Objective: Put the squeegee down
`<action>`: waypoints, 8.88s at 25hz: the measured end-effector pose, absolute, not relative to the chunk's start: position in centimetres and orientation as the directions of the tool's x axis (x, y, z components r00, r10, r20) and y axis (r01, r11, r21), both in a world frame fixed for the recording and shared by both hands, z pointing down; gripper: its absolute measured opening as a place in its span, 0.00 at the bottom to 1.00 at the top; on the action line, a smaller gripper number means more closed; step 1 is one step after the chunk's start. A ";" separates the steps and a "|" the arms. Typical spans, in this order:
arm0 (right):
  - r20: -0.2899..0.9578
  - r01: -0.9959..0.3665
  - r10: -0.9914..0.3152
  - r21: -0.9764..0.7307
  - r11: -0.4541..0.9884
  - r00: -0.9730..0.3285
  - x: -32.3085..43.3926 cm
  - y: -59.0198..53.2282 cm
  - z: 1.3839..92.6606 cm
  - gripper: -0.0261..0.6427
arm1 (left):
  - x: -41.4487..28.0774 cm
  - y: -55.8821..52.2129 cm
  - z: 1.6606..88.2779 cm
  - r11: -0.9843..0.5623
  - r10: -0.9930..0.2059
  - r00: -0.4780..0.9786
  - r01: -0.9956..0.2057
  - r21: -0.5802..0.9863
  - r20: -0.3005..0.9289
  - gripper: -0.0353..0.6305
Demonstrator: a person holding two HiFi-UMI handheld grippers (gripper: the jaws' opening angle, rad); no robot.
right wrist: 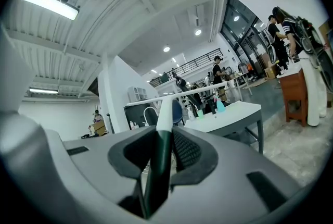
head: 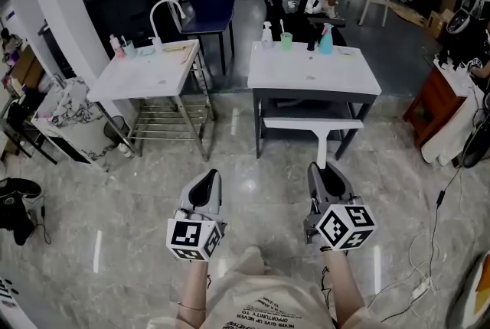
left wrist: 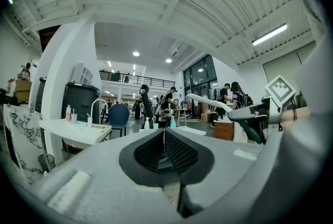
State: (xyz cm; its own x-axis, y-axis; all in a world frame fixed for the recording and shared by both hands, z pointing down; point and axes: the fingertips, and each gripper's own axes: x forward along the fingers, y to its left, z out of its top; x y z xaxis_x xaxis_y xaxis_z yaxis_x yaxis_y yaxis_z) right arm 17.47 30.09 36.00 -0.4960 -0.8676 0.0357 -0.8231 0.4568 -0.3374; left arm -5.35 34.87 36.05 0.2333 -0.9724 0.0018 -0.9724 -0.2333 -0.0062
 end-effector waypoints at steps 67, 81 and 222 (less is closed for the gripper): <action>0.154 -0.809 -0.848 -0.423 0.407 -0.507 6.5 -14.1 42.1 0.18 | -15.6 -10.0 40.2 -0.280 -0.956 0.283 -0.959 0.052 0.073 0.09; 0.212 -0.789 -0.803 -0.440 0.430 -0.556 3.9 -25.8 43.7 0.18 | -15.9 -21.1 41.8 -0.250 -0.959 0.259 -0.964 0.090 0.116 0.09; 0.133 -0.840 -0.852 -0.296 0.454 -0.507 5.3 -34.7 42.4 0.04 | -15.4 -31.7 42.3 -0.363 -0.922 0.365 -0.931 0.042 0.130 0.09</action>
State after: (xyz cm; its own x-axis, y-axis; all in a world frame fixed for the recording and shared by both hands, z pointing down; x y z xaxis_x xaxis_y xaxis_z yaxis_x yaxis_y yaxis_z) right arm 5.27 -34.68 42.44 -0.5070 -0.8516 0.1328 -0.8403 0.4541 -0.2961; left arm -15.41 -31.72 42.29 0.3650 -0.9219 0.1300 -0.9310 -0.3626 0.0423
